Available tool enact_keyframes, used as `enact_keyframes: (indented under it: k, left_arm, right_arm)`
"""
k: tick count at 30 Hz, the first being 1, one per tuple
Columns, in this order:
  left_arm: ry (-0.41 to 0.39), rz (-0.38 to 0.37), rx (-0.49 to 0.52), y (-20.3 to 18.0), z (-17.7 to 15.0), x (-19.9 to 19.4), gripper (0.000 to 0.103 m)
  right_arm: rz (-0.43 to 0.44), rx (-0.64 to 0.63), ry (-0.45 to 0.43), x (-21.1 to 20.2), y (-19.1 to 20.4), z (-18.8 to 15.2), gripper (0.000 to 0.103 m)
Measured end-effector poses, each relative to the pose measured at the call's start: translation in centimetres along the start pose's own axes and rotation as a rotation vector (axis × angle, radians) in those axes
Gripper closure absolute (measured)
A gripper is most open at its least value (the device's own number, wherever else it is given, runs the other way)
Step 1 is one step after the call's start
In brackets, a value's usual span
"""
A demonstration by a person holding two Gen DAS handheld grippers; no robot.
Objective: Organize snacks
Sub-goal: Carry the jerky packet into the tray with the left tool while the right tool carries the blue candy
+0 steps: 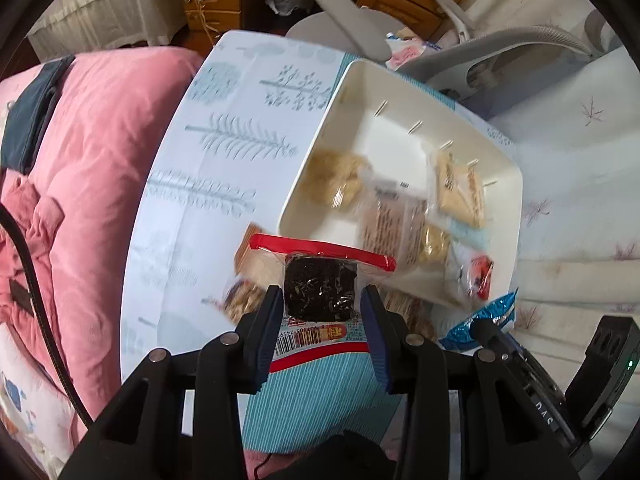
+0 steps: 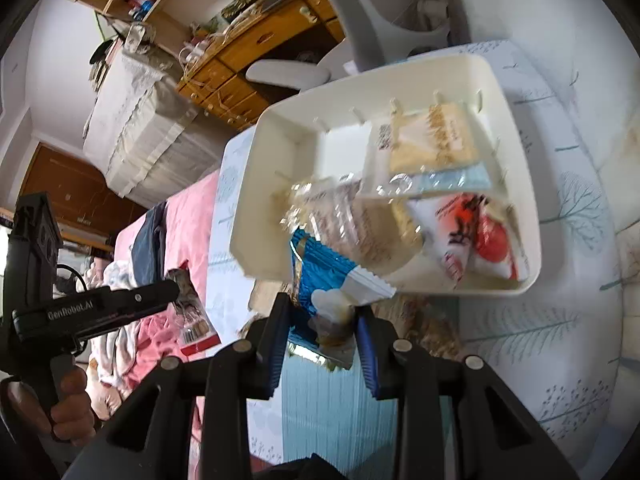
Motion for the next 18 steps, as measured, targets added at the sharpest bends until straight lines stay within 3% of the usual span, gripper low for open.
enact_keyframes:
  k: [6, 14, 18]
  left_arm:
    - [-0.023, -0.013, 0.035, -1.2, 1.9, 1.5, 0.065]
    - [-0.085, -0.088, 0.070, -2.1, 3.8, 2.7, 0.064]
    - [-0.118, -0.096, 0.099, -2.5, 4.3, 3.0, 0.059]
  right_arm:
    - [-0.008, 0.039, -0.041, 0.0, -1.3, 1.3, 0.071]
    - [-0.010, 0.073, -0.088, 0.0, -2.5, 2.3, 0.071]
    - [-0.004, 0.083, -0.096, 0.1, -2.7, 2.6, 0.071]
Point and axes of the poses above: each gripper's, at about its wrist camera, not at the fingertips, and x roughly the way its jaws point, y to its left, z to its top, the point moved 2 cm from there along x, roughly the way its jaws point, and after that the axes turned 14 degrees about -z, right-handed, at the moved point
